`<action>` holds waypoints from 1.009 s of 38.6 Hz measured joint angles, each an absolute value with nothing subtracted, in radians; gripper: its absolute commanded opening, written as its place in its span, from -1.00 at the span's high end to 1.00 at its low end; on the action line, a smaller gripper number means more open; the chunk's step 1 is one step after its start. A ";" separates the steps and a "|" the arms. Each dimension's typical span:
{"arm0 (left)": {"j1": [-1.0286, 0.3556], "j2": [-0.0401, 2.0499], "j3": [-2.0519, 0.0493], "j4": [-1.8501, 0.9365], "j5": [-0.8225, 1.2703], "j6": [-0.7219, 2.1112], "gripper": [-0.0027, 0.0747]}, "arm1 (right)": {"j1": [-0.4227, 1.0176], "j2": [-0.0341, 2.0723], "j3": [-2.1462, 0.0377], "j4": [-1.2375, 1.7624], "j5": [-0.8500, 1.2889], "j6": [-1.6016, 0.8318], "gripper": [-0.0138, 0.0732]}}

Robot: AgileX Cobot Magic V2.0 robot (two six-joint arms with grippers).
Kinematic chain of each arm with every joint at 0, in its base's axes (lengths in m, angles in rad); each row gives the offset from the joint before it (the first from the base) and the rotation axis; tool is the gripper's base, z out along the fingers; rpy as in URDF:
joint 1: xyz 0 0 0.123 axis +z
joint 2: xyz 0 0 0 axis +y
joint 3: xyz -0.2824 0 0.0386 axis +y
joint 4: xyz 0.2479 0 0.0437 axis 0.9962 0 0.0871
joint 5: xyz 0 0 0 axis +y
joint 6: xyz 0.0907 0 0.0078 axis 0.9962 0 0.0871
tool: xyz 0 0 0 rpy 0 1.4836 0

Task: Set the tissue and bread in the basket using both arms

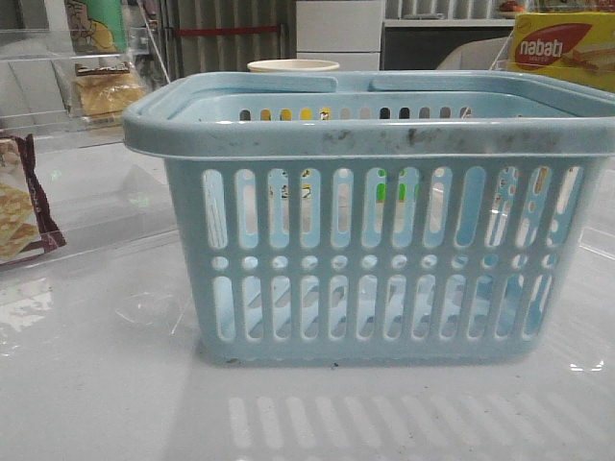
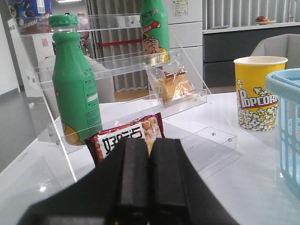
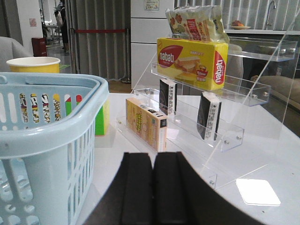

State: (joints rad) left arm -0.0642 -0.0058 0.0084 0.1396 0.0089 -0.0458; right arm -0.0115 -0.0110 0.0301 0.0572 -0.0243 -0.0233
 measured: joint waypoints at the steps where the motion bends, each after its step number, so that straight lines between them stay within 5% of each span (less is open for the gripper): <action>1: -0.064 -0.006 0.008 0.140 0.009 -0.046 0.70 | -0.012 -0.011 0.030 0.057 -0.024 -0.023 0.55; 39: -0.064 -0.006 0.003 0.140 -0.050 -0.046 0.70 | -0.012 -0.011 0.030 0.057 -0.025 -0.023 0.55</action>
State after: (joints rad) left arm -0.0642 -0.0058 0.0034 0.1396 -0.0499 -0.0458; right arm -0.0115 -0.0110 0.0301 0.0572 -0.0252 -0.0233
